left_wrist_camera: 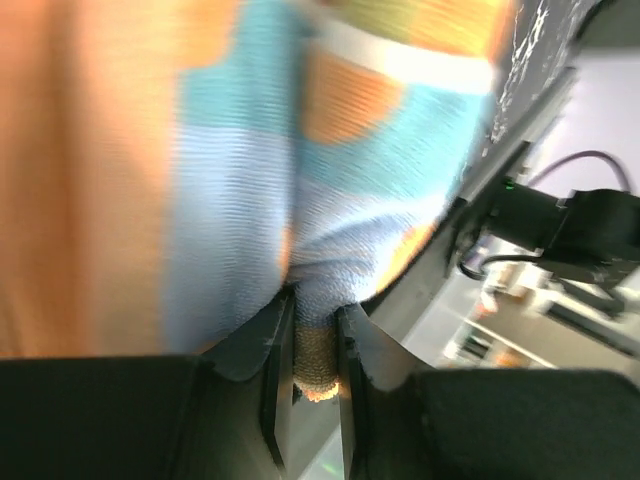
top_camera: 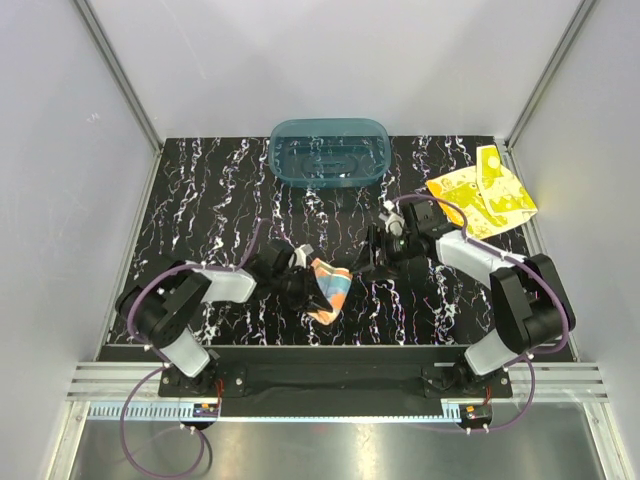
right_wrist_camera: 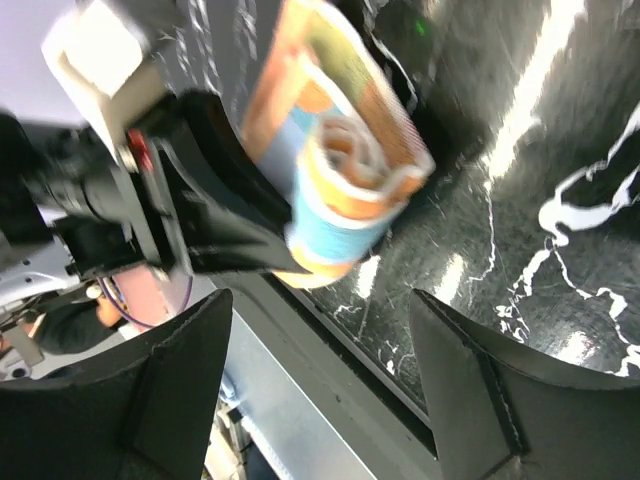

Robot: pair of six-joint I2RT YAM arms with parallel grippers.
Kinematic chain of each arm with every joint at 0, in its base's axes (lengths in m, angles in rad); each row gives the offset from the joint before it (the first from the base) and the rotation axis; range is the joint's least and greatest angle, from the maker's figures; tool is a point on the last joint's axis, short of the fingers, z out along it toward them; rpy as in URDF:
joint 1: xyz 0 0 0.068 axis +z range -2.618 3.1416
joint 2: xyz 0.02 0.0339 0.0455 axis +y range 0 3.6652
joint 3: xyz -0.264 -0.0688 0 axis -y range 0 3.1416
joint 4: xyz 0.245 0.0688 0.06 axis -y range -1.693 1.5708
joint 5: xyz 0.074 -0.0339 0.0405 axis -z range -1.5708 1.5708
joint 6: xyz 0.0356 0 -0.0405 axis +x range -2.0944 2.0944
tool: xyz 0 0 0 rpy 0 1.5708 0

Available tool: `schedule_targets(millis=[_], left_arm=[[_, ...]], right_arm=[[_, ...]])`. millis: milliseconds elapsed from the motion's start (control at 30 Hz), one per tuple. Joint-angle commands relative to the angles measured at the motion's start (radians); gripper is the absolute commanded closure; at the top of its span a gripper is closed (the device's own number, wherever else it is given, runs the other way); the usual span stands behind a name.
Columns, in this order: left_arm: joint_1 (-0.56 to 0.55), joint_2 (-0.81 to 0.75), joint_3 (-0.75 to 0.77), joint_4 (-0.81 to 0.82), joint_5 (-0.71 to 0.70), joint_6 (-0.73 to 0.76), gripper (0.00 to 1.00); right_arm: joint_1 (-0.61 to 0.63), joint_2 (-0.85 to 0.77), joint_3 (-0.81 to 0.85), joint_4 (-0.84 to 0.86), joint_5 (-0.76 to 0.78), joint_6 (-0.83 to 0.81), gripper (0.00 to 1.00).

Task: Roll the towels
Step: Roll the towel

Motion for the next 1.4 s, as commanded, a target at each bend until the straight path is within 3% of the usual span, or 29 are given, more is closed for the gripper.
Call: schedule_targets(millis=[0, 267, 767, 900, 1133, 1367], left_arm=[[0.042, 0.066, -0.045, 0.083, 0.149, -0.075, 0.95], [0.109, 0.141, -0.085, 0.123, 0.194, -0.084, 0.96], [0.143, 0.156, -0.045, 0.018, 0.203, -0.009, 0.91], [0.143, 0.161, -0.030, 0.004, 0.208, 0.002, 0.86], [0.143, 0.138, -0.004, -0.089, 0.156, 0.042, 0.75], [0.134, 0.003, 0.079, -0.364, -0.036, 0.192, 0.54]], right_arm=[[0.014, -0.002, -0.090, 0.208, -0.092, 0.052, 0.22], [0.103, 0.088, -0.178, 0.404, -0.081, 0.110, 0.23], [0.148, 0.236, -0.158, 0.494, -0.066, 0.130, 0.36], [0.160, 0.256, -0.147, 0.497, -0.053, 0.136, 0.59], [0.164, 0.271, -0.140, 0.474, -0.023, 0.152, 0.82], [0.169, 0.251, -0.089, 0.305, 0.054, 0.119, 0.91]])
